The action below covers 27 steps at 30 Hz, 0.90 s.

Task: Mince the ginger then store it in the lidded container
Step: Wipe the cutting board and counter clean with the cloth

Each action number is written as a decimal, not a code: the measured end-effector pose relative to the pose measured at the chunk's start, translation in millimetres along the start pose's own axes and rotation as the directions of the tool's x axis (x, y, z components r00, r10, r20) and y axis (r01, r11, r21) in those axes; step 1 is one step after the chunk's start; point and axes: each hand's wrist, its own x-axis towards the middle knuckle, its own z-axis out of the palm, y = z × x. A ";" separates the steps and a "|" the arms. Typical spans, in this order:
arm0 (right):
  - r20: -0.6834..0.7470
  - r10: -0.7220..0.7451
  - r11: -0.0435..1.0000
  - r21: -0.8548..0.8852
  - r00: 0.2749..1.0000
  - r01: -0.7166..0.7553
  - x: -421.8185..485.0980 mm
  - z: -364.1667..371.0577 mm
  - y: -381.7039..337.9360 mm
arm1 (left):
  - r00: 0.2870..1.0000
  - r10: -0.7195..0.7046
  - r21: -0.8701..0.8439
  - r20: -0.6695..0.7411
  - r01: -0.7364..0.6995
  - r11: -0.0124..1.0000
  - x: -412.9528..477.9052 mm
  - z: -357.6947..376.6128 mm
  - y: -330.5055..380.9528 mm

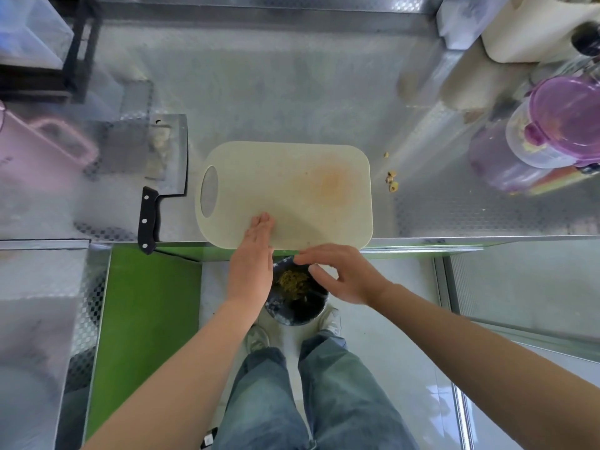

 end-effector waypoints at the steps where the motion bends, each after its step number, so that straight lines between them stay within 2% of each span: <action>1: -0.050 0.020 0.999 0.031 0.999 -0.018 3.6 -3.5 1.1 | 1.000 0.003 0.006 0.002 -0.003 1.000 0.3 0.2 -0.4; 4: -0.137 0.100 0.994 -0.021 0.986 -0.104 24.9 -9.0 12.6 | 1.000 -0.013 0.015 0.011 0.013 1.000 0.5 2.1 1.3; 6: -0.052 0.139 0.990 -0.029 0.989 -0.141 25.4 -2.5 12.4 | 1.000 -0.014 -0.010 0.017 0.014 1.000 -1.2 1.1 3.9; 8: 0.001 0.106 0.994 0.014 0.994 -0.106 12.3 2.7 5.2 | 1.000 0.012 -0.003 0.012 -0.012 1.000 -2.5 -0.3 3.2; 10: -0.135 0.114 0.993 0.037 0.984 -0.110 3.0 3.2 6.1 | 1.000 0.023 0.100 -0.018 -0.021 0.995 -2.4 0.2 -0.8; 12: -0.306 0.290 0.955 0.026 0.907 -0.296 4.8 -0.4 17.4 | 0.998 -0.064 0.149 -0.026 0.068 0.987 0.0 2.9 -1.3; 13: -0.320 0.379 0.919 0.017 0.868 -0.394 6.4 -0.2 19.6 | 0.994 -0.108 0.122 0.009 0.106 0.987 -0.7 4.9 2.2; 14: -0.292 0.412 0.903 0.003 0.863 -0.431 7.7 3.3 18.2 | 0.993 -0.101 0.061 0.057 0.097 0.993 -2.7 8.3 8.3; 16: -0.182 0.320 0.947 0.043 0.930 -0.318 9.5 11.4 4.9 | 0.988 0.015 -0.107 0.156 0.002 0.994 -10.1 14.3 25.6; 18: -0.161 0.225 0.967 0.157 0.961 -0.200 10.4 10.4 -5.0 | 0.983 0.066 -0.256 0.173 -0.020 0.967 -15.7 12.7 39.2; 19: -0.210 0.237 0.959 0.208 0.948 -0.194 12.8 6.0 -5.0 | 0.990 0.055 -0.266 0.128 -0.019 0.964 -14.3 11.7 39.9; 21: -0.306 0.335 0.932 0.249 0.891 -0.264 17.6 -3.7 4.7 | 1.000 0.014 -0.149 0.013 -0.012 0.989 -4.9 11.1 32.1; 22: -0.298 0.371 0.922 0.228 0.880 -0.312 18.1 -5.8 8.4 | 1.000 -0.015 -0.108 0.001 0.015 0.994 0.1 11.5 25.8; 23: -0.249 0.374 0.924 0.180 0.893 -0.337 16.6 -4.6 7.8 | 0.998 -0.048 -0.115 0.040 0.052 0.992 2.3 11.4 22.5; 25: -0.107 0.285 0.957 0.097 0.953 -0.275 9.8 6.2 0.2 | 0.983 -0.039 -0.221 0.180 0.079 0.972 -2.5 11.2 25.3; 27: -0.071 0.194 0.973 0.138 0.978 -0.183 3.5 9.8 -6.4 | 0.982 0.030 -0.303 0.186 0.028 0.953 -13.0 6.9 31.7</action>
